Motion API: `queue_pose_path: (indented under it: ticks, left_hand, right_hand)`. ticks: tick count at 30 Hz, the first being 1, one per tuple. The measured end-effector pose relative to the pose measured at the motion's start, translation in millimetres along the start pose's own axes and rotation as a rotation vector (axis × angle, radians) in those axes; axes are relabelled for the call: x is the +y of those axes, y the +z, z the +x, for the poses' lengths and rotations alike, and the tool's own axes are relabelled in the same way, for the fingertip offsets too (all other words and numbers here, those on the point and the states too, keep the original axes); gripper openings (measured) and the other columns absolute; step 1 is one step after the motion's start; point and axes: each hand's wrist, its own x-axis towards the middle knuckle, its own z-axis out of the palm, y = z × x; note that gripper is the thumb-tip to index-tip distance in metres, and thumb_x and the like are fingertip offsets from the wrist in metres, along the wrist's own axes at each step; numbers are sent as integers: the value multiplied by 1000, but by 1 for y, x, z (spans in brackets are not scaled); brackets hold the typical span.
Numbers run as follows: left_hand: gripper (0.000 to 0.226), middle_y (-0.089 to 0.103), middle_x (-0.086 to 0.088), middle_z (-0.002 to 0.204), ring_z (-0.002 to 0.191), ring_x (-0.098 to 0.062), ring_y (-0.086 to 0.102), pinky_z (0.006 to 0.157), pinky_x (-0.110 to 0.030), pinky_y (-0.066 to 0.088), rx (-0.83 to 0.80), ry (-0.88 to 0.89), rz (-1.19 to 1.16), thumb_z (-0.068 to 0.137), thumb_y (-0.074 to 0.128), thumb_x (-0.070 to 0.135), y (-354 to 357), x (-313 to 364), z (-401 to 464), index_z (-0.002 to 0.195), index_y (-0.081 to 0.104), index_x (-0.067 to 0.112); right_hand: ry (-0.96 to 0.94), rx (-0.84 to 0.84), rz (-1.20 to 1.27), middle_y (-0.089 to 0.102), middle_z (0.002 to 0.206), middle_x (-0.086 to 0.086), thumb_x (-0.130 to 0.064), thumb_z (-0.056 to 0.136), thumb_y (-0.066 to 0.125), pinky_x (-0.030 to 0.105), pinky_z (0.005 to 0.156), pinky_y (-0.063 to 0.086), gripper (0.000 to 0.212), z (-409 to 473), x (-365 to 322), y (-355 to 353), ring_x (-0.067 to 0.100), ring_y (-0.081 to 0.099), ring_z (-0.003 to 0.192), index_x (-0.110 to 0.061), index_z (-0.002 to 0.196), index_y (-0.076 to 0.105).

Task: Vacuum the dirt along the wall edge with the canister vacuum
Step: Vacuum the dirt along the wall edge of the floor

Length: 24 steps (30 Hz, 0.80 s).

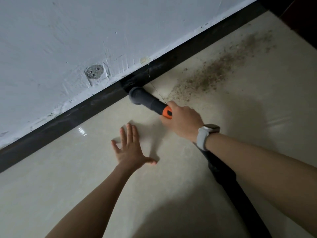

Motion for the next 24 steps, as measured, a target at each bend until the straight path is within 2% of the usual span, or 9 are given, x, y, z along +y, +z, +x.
queue_pose_path:
  ticks: [3, 5, 9, 13, 16, 18, 20, 24]
  left_hand:
    - [150, -45, -1, 138, 136, -26, -35, 109, -60, -9, -1, 6, 4, 53, 74, 71, -1, 1, 1, 140, -33, 12]
    - [149, -43, -2, 142, 137, -27, -34, 110, -60, -9, 7, 10, 8, 54, 74, 71, -1, 1, 1, 142, -31, 12]
    - [136, -30, -4, 154, 141, -28, -27, 114, -55, -4, 7, -5, 3, 63, 73, 65, -5, 3, -13, 148, -20, 14]
    - [95, -10, -7, 159, 146, -29, -9, 116, -51, 8, -48, -79, -125, 83, 64, 51, -22, 9, -65, 151, 7, 17]
    - [71, 10, -9, 158, 144, -29, 12, 114, -46, 21, -55, -102, -262, 91, 57, 41, -53, 12, -121, 148, 24, 15]
    - [60, 27, -9, 152, 137, -27, 30, 110, -42, 30, -72, -91, -332, 93, 54, 34, -82, 15, -158, 144, 32, 13]
    - [50, 41, -10, 143, 129, -25, 42, 105, -37, 35, -107, -66, -385, 95, 52, 30, -113, 22, -195, 140, 40, 12]
    - [40, 57, -7, 129, 117, -21, 53, 96, -29, 39, -194, -7, -488, 95, 52, 26, -174, 40, -259, 132, 50, 12]
  right_hand:
    - [95, -17, 26, 57, 83, 6, -40, 90, 53, 33, 61, 40, 35, -10, 24, -19, 29, 52, 69, -16, 113, 44]
    - [94, -62, 53, 60, 85, 6, -39, 89, 55, 34, 63, 45, 36, -32, 31, -19, 30, 57, 71, -18, 115, 44]
    - [46, -137, 25, 52, 76, -4, -41, 88, 56, 28, 56, 36, 38, -94, 36, 0, 26, 55, 67, -22, 119, 45]
    - [135, -252, 9, 56, 81, 0, -42, 87, 53, 30, 60, 37, 42, -133, 46, -6, 28, 54, 71, -23, 123, 42]
    - [254, -249, 57, 62, 97, 7, -45, 89, 51, 30, 63, 35, 52, -148, 51, -37, 32, 58, 84, -25, 134, 35]
    - [347, -210, 106, 61, 109, 8, -46, 90, 50, 32, 66, 39, 56, -159, 46, -68, 34, 60, 92, -28, 138, 29]
    - [403, -188, 177, 59, 110, 9, -47, 90, 51, 35, 70, 46, 55, -172, 30, -102, 33, 60, 90, -30, 136, 28]
    - [438, -171, 316, 56, 109, 11, -39, 92, 53, 40, 72, 51, 53, -197, -21, -172, 32, 59, 87, -27, 137, 29]
